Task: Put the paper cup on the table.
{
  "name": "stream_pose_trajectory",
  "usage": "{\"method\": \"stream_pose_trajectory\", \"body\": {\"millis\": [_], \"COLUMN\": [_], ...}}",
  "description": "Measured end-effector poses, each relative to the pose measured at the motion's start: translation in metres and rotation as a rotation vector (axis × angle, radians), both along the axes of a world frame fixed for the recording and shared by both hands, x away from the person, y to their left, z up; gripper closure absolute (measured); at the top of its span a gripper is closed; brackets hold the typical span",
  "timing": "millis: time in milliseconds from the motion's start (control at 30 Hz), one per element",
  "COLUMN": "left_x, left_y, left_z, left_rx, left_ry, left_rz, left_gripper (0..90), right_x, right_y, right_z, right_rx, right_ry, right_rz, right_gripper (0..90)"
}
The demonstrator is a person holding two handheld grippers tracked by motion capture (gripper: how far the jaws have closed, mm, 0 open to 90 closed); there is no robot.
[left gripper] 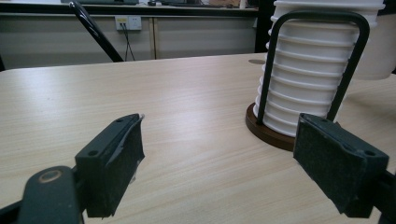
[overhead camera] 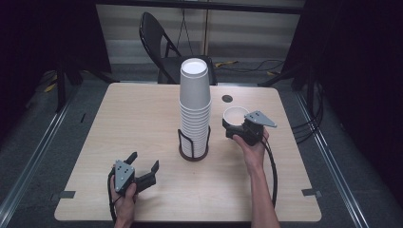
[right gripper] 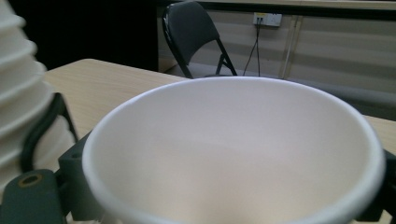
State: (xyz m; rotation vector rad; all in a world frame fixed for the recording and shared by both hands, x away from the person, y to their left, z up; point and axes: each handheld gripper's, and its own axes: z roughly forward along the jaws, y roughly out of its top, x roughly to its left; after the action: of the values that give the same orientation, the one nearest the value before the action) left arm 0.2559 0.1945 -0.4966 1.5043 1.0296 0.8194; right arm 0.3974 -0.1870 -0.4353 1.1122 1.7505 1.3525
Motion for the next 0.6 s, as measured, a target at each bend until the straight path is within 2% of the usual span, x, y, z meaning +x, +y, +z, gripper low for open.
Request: {"method": "stream_pose_trajectory", "body": {"millis": [67,233,500,600], "left_x": [0.0,0.0,0.0,0.0], "left_y": [0.0,0.0,-0.001,-0.001], "left_z": [0.0,0.0,0.0,0.0], "left_rx": [-0.01,0.002,0.009,0.002], "left_ry": [-0.002,0.0,-0.003,-0.004], "left_rz": [0.001,0.005,0.001,0.003], "left_gripper": [15.8,15.9,15.9,15.9], "right_x": [0.005,0.016,0.023,0.024], "right_y": [-0.002,-0.005,-0.004,-0.002], "right_z": [-0.004,-0.017,-0.026,-0.03], "right_rx": [0.011,0.007,0.033,0.033], "right_ry": [0.005,0.025,0.025,0.041], "right_rz": [-0.008,-0.028,-0.028,-0.029], "right_gripper": [10.2,10.2,10.2,10.2]}}
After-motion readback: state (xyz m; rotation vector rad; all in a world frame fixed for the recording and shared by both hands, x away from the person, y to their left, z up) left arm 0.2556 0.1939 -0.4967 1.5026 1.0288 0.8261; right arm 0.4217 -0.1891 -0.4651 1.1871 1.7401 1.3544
